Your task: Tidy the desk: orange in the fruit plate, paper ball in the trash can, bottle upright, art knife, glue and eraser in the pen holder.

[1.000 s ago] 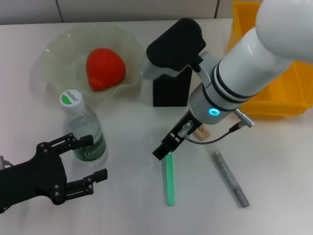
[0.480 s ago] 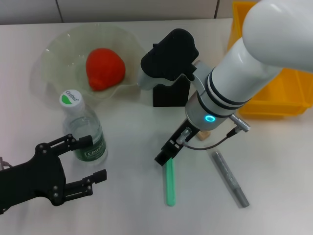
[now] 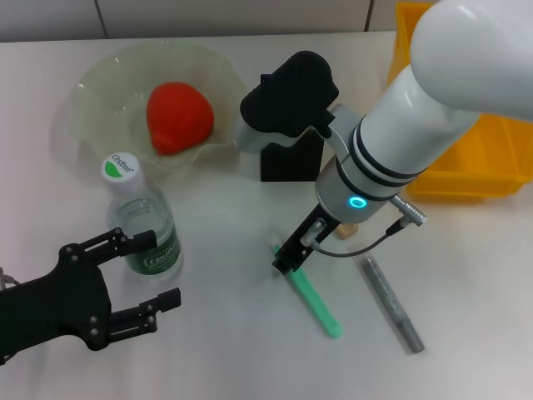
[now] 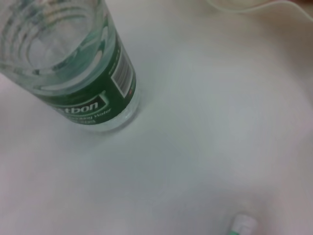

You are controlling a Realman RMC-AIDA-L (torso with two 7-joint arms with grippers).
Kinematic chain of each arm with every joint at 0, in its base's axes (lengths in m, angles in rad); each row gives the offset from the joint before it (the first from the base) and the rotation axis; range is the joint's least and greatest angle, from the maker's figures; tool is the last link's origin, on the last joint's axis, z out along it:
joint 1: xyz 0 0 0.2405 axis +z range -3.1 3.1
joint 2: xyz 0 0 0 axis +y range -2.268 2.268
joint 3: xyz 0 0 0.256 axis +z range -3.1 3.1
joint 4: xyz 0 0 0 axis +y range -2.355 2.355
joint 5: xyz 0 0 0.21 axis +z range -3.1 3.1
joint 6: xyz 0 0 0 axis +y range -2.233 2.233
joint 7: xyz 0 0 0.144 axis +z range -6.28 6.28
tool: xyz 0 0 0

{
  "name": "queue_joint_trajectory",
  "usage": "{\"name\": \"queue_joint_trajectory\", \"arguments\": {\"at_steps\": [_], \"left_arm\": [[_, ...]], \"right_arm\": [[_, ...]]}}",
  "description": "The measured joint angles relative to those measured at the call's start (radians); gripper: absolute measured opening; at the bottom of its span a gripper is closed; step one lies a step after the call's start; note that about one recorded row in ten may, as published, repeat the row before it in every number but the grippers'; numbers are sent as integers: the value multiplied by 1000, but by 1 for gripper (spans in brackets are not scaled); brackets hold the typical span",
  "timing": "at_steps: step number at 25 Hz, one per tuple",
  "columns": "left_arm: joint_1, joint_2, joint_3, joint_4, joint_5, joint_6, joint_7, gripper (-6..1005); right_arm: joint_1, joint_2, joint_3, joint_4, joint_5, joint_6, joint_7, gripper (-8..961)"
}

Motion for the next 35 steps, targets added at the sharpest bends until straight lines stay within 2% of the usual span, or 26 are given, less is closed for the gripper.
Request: {"name": "queue_joint_trajectory", "arguments": {"at_steps": [2, 9, 13, 18, 21, 22, 23, 25, 26, 27, 28, 29, 30, 31, 32, 33, 35], "left_arm": [[-2, 0, 0, 0, 0, 0, 0, 783], [-6, 0, 0, 0, 0, -3, 0, 783], [-6, 0, 0, 0, 0, -5, 0, 783], [-5, 1, -3, 0, 0, -1, 0, 783], [-2, 1, -4, 0, 0, 1, -1, 783], [0, 2, -1, 0, 0, 8, -3, 783], [0, 2, -1, 0, 0, 8, -3, 783], [1, 3, 1, 0, 0, 16, -8, 783], [1, 4, 1, 0, 0, 20, -11, 783], [2, 5, 1, 0, 0, 23, -12, 783], [2, 5, 1, 0, 0, 23, -12, 783], [4, 5, 2, 0, 1, 24, -12, 783], [4, 5, 2, 0, 1, 24, -12, 783], [4, 5, 2, 0, 5, 24, -12, 783], [4, 5, 2, 0, 13, 25, -12, 783], [4, 5, 2, 0, 13, 25, -12, 783], [3, 5, 1, 0, 20, 24, -12, 783]], "right_arm": [[0, 0, 3, 4, 0, -4, -1, 361], [4, 0, 4, 18, 9, -3, -2, 209], [7, 0, 6, 22, 13, 0, -5, 172], [-23, -2, 42, -45, 14, -4, -7, 172], [-90, -8, 121, -150, 14, -13, -30, 172], [-145, -9, 198, -237, 13, -24, -65, 172], [-145, -9, 198, -237, 13, -24, -65, 172], [-222, -9, 282, -350, 33, -25, -118, 172], [-271, -9, 315, -412, 65, -11, -156, 172], [-369, -7, 370, -515, 156, 41, -259, 172], [-369, -7, 370, -515, 156, 41, -259, 172], [-451, -5, 408, -563, 278, 110, -399, 172], [-451, -5, 408, -563, 278, 110, -399, 172], [-484, -3, 424, -564, 353, 151, -489, 172], [-529, -4, 442, -523, 506, 225, -664, 172], [-529, -4, 442, -523, 506, 225, -664, 172], [-546, -7, 451, -443, 655, 277, -832, 172]]}}
